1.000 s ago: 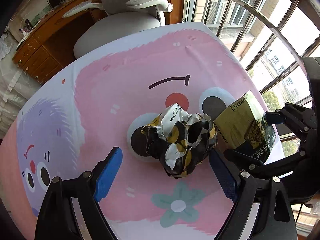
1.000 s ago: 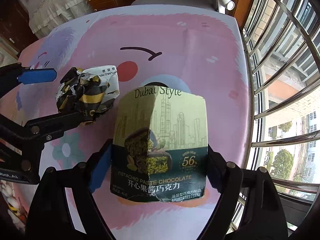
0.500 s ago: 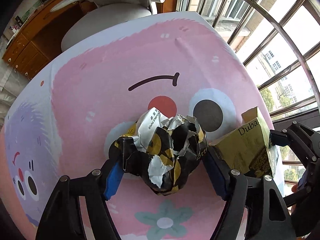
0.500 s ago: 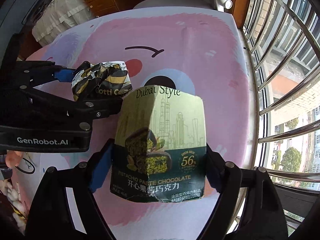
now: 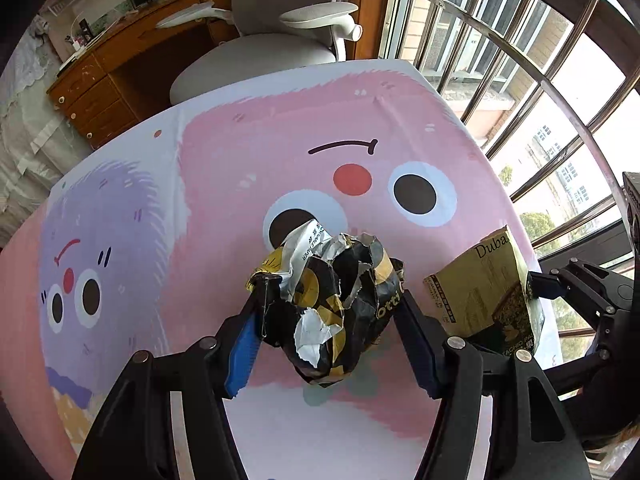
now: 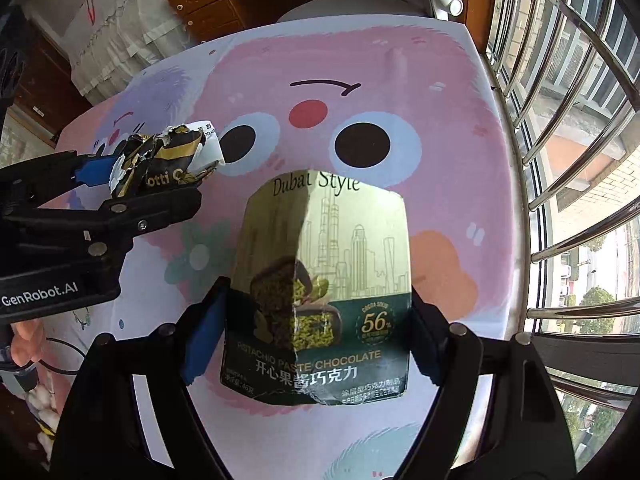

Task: Collect trash
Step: 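Grasp the crumpled gold-black wrapper with the left tool, then carry the wrapper and chocolate box down over the blue bin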

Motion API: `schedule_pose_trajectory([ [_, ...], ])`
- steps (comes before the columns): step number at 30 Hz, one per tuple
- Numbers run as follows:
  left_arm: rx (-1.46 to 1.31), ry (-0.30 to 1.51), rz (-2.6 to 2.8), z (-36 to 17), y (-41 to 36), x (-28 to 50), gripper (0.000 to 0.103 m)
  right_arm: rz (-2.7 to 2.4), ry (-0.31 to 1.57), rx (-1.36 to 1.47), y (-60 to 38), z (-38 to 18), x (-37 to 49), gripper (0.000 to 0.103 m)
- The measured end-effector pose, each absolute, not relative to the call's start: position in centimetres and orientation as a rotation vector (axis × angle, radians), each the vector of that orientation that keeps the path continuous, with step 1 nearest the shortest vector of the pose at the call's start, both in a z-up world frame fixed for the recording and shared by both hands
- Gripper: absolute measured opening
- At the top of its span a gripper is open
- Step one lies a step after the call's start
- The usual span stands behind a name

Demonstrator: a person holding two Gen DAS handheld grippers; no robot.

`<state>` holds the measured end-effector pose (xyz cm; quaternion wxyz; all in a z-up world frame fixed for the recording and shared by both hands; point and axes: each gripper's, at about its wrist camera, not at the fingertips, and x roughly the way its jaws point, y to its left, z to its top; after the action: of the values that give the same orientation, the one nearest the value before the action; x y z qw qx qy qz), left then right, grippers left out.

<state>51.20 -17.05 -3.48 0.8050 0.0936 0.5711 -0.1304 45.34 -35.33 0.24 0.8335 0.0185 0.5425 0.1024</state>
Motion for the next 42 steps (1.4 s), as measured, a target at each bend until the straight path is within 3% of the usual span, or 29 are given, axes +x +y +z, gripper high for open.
schedule_pose_trajectory([
  [11, 0.113, 1.19, -0.233, 1.6, -7.0, 34.8, 0.064, 0.213, 1.126, 0.122, -29.5, 2.1, 33.1, 0.078],
  [24, 0.146, 1.097, -0.335, 6.2, 5.7, 13.1, 0.064, 0.124, 1.009, 0.223, -15.9, 4.3, 11.3, 0.078],
  [34, 0.183, 1.188, -0.396, 3.3, 10.4, 1.1, 0.064, 0.083, 1.098, 0.216, -8.4, 0.8, -1.4, 0.078],
  [42, 0.212, 1.263, -0.413, -0.7, 9.2, -3.8, 0.064, 0.035, 1.204, 0.225, -9.2, -4.4, -3.7, 0.078],
])
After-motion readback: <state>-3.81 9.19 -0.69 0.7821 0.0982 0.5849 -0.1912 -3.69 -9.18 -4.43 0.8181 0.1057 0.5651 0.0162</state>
